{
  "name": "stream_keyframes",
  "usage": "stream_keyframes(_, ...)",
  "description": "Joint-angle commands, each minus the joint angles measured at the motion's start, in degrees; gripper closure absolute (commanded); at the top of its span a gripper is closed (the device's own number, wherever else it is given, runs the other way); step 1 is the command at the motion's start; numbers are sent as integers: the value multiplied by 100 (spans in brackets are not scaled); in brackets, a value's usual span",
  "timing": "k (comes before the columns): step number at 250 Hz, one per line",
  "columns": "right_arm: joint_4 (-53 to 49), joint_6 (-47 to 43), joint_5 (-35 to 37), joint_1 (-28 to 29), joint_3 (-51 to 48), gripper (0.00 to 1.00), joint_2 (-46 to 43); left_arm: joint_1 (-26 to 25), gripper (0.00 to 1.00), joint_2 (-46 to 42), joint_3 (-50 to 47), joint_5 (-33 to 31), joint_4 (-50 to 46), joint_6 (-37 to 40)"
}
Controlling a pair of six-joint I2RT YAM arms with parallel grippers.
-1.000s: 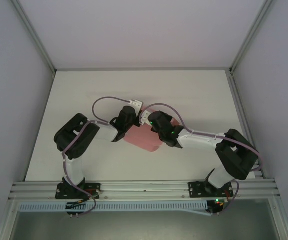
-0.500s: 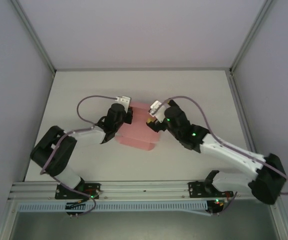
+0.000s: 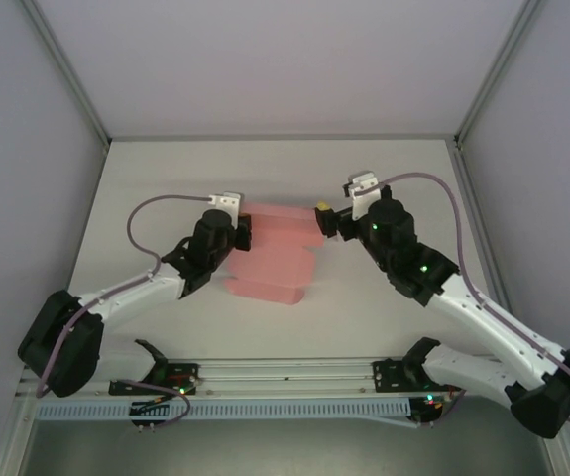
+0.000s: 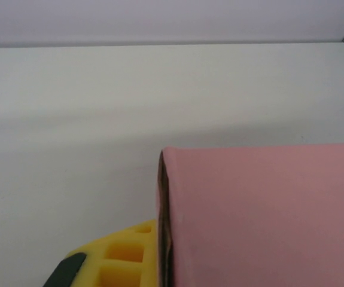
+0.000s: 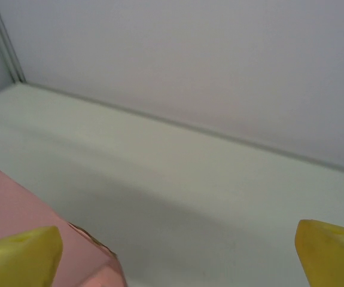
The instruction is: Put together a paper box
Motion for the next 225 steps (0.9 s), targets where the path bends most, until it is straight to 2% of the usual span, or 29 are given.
stream_keyframes(1, -781, 347, -154, -109, 78, 0, 269, -54, 100, -276, -181, 46, -49, -196)
stream_keyframes(64, 113, 317, -1365, -151, -543, 0, 370, -132, 100, -531, -328, 427, 66, -206)
stream_keyframes(122, 1108, 621, -1850, -148, -858, 0, 622, -272, 100, -420, -345, 575, 234, -361)
stream_keyframes(188, 2652, 1803, -1171, -143, -1425, 0, 717, -373, 100, -143, -266, 589, 450, -766)
stream_keyframes(225, 2342, 2305, -1063, -126, -1523, 0, 537, -370, 100, -90, -193, 545, 333, -1034)
